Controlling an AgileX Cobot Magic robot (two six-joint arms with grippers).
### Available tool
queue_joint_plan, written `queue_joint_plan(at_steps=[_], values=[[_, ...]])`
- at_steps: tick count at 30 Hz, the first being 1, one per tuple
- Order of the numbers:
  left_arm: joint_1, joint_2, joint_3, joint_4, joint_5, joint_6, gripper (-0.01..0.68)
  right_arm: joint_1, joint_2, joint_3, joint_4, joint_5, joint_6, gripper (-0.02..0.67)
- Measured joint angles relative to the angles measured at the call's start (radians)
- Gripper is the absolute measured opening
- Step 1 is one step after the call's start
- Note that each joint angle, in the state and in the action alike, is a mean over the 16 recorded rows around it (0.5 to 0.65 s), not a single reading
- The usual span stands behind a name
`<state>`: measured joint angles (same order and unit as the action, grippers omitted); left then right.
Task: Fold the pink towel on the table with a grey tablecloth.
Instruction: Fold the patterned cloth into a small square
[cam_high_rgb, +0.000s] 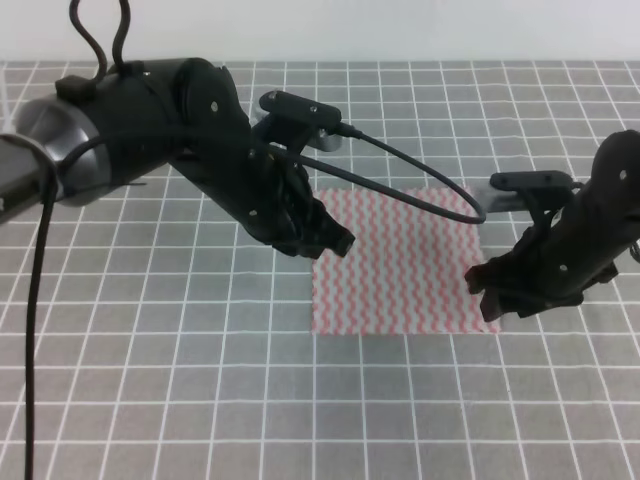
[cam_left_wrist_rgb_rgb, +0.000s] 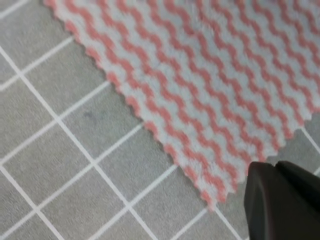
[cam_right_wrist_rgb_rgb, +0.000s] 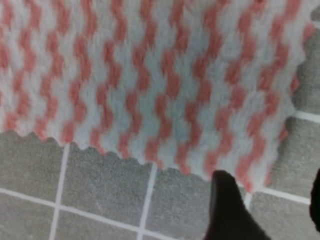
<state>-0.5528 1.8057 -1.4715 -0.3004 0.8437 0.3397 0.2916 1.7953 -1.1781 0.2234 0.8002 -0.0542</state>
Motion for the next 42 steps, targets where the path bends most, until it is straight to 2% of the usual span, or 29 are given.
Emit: queue_joint_plan(at_steps=[4,17,21,32,37,42], values=[[0.000,-0.001,0.000,0.000,-0.016,0.000,-0.002,0.000,0.020,0.000,0.025,-0.011,0.000,0.316],[0.000,-0.003,0.000,-0.001,-0.036,0.001,-0.002,0.000,0.070,0.000,0.069,-0.044,0.001,0.280],[0.000,-0.002,0.000,-0.001,-0.037,0.001,-0.002,0.001,0.077,-0.001,0.076,-0.050,0.001,0.244],[-0.001,0.001,0.000,0.048,-0.014,0.061,0.006,0.001,0.081,-0.039,0.081,-0.032,0.002,0.055],[-0.004,0.000,0.000,0.075,0.020,0.154,0.069,0.001,0.081,-0.095,0.079,-0.002,0.001,-0.002],[-0.007,-0.002,0.000,0.084,0.051,0.270,0.210,0.001,0.080,-0.171,0.078,0.034,0.000,-0.013]])
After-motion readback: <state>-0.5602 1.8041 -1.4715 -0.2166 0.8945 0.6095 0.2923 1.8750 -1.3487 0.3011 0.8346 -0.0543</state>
